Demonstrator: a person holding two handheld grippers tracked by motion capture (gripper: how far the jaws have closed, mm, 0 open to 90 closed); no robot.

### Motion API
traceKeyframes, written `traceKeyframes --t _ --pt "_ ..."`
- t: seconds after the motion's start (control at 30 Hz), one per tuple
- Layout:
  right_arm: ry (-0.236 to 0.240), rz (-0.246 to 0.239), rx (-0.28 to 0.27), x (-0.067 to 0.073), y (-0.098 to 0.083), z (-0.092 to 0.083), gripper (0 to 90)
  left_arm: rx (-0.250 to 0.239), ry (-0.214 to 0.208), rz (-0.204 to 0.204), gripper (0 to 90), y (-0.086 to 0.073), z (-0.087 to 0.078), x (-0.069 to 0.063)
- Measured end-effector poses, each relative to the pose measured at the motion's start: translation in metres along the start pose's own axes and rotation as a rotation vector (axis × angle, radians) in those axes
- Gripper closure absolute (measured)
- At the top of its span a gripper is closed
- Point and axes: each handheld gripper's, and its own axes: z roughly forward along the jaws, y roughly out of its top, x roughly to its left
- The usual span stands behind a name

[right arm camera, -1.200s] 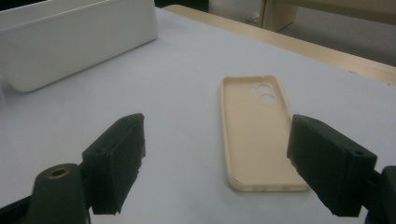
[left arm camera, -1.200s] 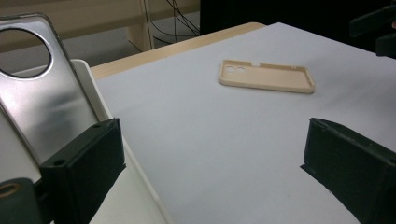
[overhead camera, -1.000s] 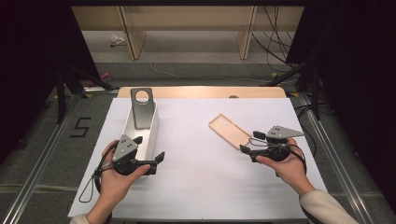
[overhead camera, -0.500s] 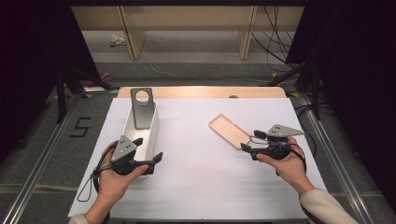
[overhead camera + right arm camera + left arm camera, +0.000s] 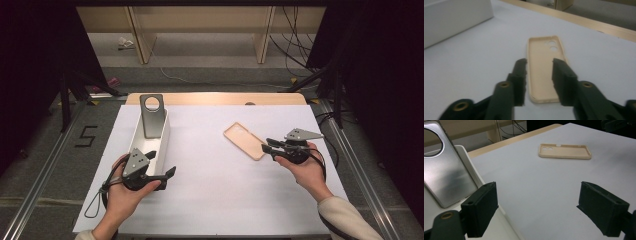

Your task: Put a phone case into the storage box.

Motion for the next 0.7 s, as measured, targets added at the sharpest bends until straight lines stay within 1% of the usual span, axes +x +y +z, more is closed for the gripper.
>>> traceKeyframes --t 0.1,0.13,0.2,0.37,0.5,0.6,0.7 --pt "-0.035 -0.018 0.055 -0.004 0.003 0.007 88.2 -0.002 0.002 -0.006 15.4 -0.001 0.0 0.001" --pt "-0.055 -0.028 0.071 -0.006 0.004 0.01 90.0 -0.001 0.003 -0.005 15.4 -0.001 0.0 0.001" --pt "-0.071 -0.031 0.103 -0.011 0.006 0.016 90.0 0.002 0.001 -0.005 15.5 -0.001 0.0 0.001" --pt "-0.141 -0.027 0.168 -0.026 0.007 0.033 90.0 0.001 0.001 -0.005 15.5 -0.002 0.0 0.0" --pt "-0.185 -0.006 0.208 -0.037 0.006 0.042 90.0 0.005 0.005 -0.007 15.6 -0.002 0.001 0.001" --pt "-0.198 0.006 0.226 -0.041 0.004 0.048 90.0 0.004 0.005 -0.007 15.5 -0.002 0.001 0.001" --pt "-0.2 0.001 0.246 -0.042 0.002 0.052 90.0 0.001 0.005 -0.007 15.5 -0.002 0.0 0.001"
